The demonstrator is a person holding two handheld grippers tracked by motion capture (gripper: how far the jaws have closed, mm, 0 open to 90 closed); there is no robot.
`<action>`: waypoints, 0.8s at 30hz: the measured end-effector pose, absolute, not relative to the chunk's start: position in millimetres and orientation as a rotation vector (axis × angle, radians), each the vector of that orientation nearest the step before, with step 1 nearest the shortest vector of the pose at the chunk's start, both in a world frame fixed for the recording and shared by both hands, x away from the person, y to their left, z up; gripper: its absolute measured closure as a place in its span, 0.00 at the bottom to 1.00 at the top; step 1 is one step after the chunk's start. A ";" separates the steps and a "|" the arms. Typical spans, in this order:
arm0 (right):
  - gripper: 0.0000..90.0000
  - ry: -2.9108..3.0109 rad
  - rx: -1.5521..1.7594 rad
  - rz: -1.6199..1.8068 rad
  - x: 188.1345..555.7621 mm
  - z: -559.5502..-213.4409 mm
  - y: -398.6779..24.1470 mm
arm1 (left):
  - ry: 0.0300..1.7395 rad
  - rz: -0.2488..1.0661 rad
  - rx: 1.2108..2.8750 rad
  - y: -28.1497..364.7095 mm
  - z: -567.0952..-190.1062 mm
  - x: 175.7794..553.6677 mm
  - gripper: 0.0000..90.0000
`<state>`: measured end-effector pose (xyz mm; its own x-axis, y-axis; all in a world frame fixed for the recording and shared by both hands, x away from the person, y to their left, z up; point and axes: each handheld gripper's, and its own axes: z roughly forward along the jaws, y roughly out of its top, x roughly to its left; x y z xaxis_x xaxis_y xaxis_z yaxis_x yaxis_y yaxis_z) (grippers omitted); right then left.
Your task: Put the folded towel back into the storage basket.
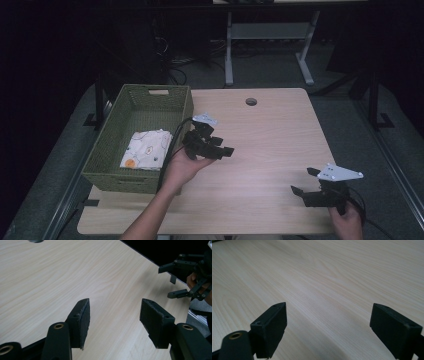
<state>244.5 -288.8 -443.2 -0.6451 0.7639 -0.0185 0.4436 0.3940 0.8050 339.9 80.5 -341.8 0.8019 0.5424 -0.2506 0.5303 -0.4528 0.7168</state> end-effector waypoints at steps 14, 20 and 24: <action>0.15 2.270 1.058 1.129 244.0 -442.7 -291.0 | 0.745 0.010 2.157 54.3 -366.7 324.3 0.43; 0.15 2.264 1.057 1.122 244.2 -442.7 -293.9 | 0.748 0.018 2.164 48.0 -381.7 312.1 0.38; 0.15 2.267 1.067 1.120 243.7 -443.1 -295.5 | 0.730 0.042 2.178 43.6 -387.6 303.8 0.38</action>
<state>243.7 -295.5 -443.1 -0.6316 0.7752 -0.0146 0.4596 0.3895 0.7982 303.8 43.6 -387.6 0.8315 0.5149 -0.2087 0.4875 -0.4961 0.7185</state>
